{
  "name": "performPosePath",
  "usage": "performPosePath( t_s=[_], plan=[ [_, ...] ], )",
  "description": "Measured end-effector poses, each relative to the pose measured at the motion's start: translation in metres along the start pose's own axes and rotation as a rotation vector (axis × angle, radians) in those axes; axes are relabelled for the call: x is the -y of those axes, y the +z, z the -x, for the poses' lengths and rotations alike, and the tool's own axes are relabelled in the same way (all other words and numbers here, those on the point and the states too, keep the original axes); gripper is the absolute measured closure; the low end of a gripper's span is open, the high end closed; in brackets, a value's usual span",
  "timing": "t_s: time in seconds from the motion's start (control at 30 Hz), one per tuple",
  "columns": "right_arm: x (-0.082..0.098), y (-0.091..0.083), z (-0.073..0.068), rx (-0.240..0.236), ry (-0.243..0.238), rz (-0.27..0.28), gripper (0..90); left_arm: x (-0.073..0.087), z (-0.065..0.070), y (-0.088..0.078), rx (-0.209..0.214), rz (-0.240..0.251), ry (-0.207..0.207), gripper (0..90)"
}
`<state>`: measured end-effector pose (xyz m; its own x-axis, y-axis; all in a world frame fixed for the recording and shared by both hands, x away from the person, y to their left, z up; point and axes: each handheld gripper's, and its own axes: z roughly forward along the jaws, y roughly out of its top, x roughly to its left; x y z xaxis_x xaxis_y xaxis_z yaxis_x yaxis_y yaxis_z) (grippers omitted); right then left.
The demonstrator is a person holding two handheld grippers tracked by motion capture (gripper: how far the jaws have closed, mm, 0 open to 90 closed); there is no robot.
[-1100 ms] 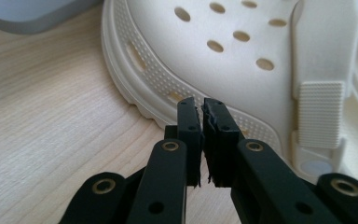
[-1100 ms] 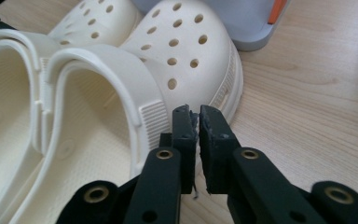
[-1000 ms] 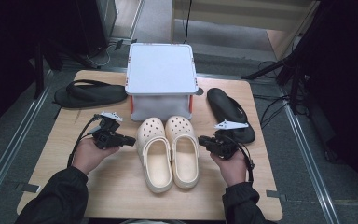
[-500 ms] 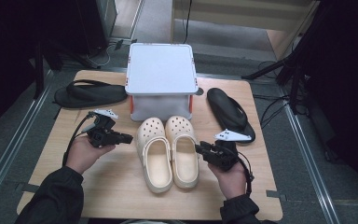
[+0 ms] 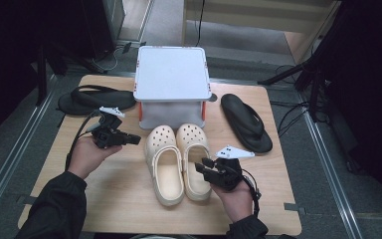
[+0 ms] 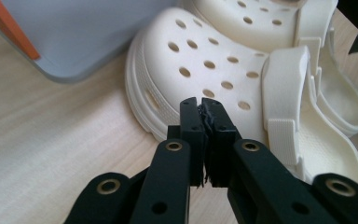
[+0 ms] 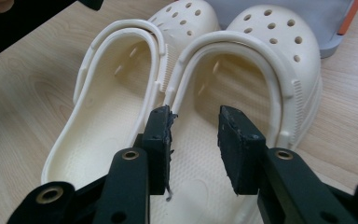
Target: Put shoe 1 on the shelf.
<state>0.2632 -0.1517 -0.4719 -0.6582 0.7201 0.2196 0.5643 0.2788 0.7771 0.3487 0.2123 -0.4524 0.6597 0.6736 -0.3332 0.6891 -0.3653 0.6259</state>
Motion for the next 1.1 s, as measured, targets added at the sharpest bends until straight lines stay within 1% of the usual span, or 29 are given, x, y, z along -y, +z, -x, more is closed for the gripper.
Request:
performPosePath(
  t_s=[0.1,0.17,0.2,0.3,0.4,0.53,0.57,0.6,0.67,0.77,0.9,0.93,1.0,1.07,1.1],
  plan=[
    [0.000,0.002,-0.003,-0.004,0.008,-0.004,65.1,-0.009,-0.003,-0.007,-0.004,0.013,0.000,89.7],
    [-0.001,0.004,-0.005,-0.008,0.007,-0.011,65.0,-0.016,-0.005,-0.011,-0.016,0.015,0.009,89.8],
    [-0.001,0.005,-0.006,-0.011,0.009,-0.011,64.8,-0.018,-0.006,-0.012,-0.020,0.022,0.007,89.8],
    [-0.001,0.008,-0.009,-0.015,0.004,-0.015,62.9,-0.027,-0.011,-0.017,-0.020,0.031,0.003,89.9],
    [-0.001,0.011,-0.010,-0.019,0.004,-0.024,61.3,-0.039,-0.013,-0.022,-0.032,0.031,0.009,89.9],
    [-0.001,0.015,-0.012,-0.003,0.004,-0.030,61.7,-0.058,-0.017,-0.029,-0.032,0.042,0.028,89.9],
    [-0.002,0.015,-0.012,0.002,0.004,-0.028,62.1,-0.062,-0.019,-0.030,-0.024,0.048,0.022,89.9],
    [-0.002,0.015,-0.012,0.007,0.004,-0.023,62.5,-0.067,-0.020,-0.031,-0.037,0.052,0.024,89.9],
    [-0.003,0.016,-0.012,0.007,0.007,-0.024,62.5,-0.075,-0.021,-0.033,-0.035,0.057,0.034,89.9],
    [-0.004,0.017,-0.011,0.006,0.009,-0.027,62.2,-0.088,-0.021,-0.036,-0.046,0.063,0.045,90.0],
    [-0.005,0.020,-0.012,-0.003,0.013,-0.045,60.9,-0.103,-0.025,-0.037,-0.062,0.067,0.047,90.0],
    [-0.005,0.021,-0.014,-0.003,0.006,-0.055,60.9,-0.107,-0.026,-0.036,-0.074,0.071,0.053,90.0],
    [-0.006,0.020,-0.014,-0.003,0.002,-0.051,60.9,-0.112,-0.030,-0.033,-0.082,0.067,0.057,90.0],
    [-0.006,0.020,-0.015,-0.003,0.005,-0.046,60.6,-0.116,-0.034,-0.029,-0.092,0.050,0.056,90.0],
    [-0.007,0.020,-0.014,-0.002,0.006,-0.045,60.5,-0.118,-0.035,-0.027,-0.089,0.050,0.053,90.0]
  ],
)
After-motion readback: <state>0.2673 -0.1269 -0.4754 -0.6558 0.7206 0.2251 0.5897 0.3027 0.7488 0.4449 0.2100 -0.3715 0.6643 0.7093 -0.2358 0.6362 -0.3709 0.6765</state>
